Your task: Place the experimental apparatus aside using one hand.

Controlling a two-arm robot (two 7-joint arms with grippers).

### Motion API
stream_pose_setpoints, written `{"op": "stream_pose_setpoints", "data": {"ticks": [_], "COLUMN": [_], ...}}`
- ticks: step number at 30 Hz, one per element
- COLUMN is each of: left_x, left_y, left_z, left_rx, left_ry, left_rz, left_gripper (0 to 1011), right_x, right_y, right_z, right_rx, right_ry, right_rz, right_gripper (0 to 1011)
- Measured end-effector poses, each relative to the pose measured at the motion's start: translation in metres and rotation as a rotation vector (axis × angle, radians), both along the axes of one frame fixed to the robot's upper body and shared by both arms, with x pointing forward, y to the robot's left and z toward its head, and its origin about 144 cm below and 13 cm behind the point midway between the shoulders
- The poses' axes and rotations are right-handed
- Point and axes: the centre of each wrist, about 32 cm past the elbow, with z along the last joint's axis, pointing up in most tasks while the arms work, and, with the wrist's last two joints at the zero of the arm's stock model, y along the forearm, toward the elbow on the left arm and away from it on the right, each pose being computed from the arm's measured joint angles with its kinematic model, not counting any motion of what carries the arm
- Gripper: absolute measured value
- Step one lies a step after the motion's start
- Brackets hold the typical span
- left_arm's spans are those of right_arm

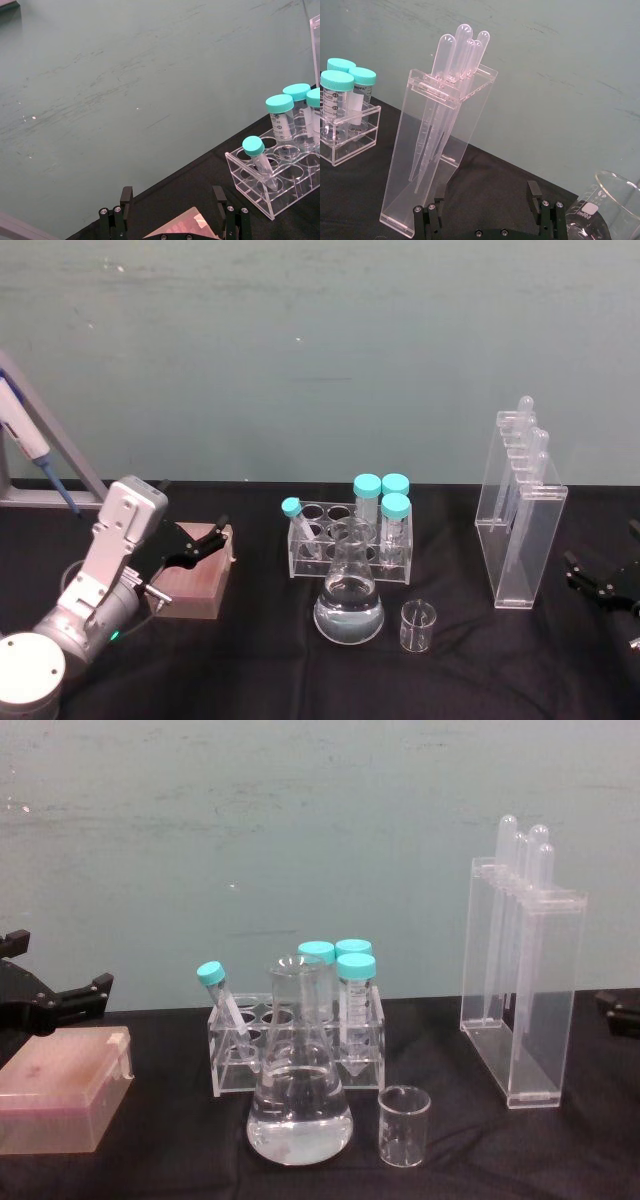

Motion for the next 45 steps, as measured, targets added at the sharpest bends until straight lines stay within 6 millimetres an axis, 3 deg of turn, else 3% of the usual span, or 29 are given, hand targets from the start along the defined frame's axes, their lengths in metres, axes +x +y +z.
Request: {"op": "stream_pose_setpoints", "data": {"ticks": [22,45], "left_x": [0.0,0.0], "left_y": [0.0,0.0], "left_z": [0.0,0.0], "left_rx": [0.0,0.0], "left_ry": [0.0,0.0], "left_rz": [0.0,0.0], "left_gripper": [1000,1000], "right_x": [-0.001,-0.023], "right_y": [-0.001,0.003], "right_z": [0.001,0.012], "right_rx": [0.007,0.091], "right_ry": [-0.001,0.056], "right_rz": [-0.004,-0.009], "right_gripper": [1000,1000]}}
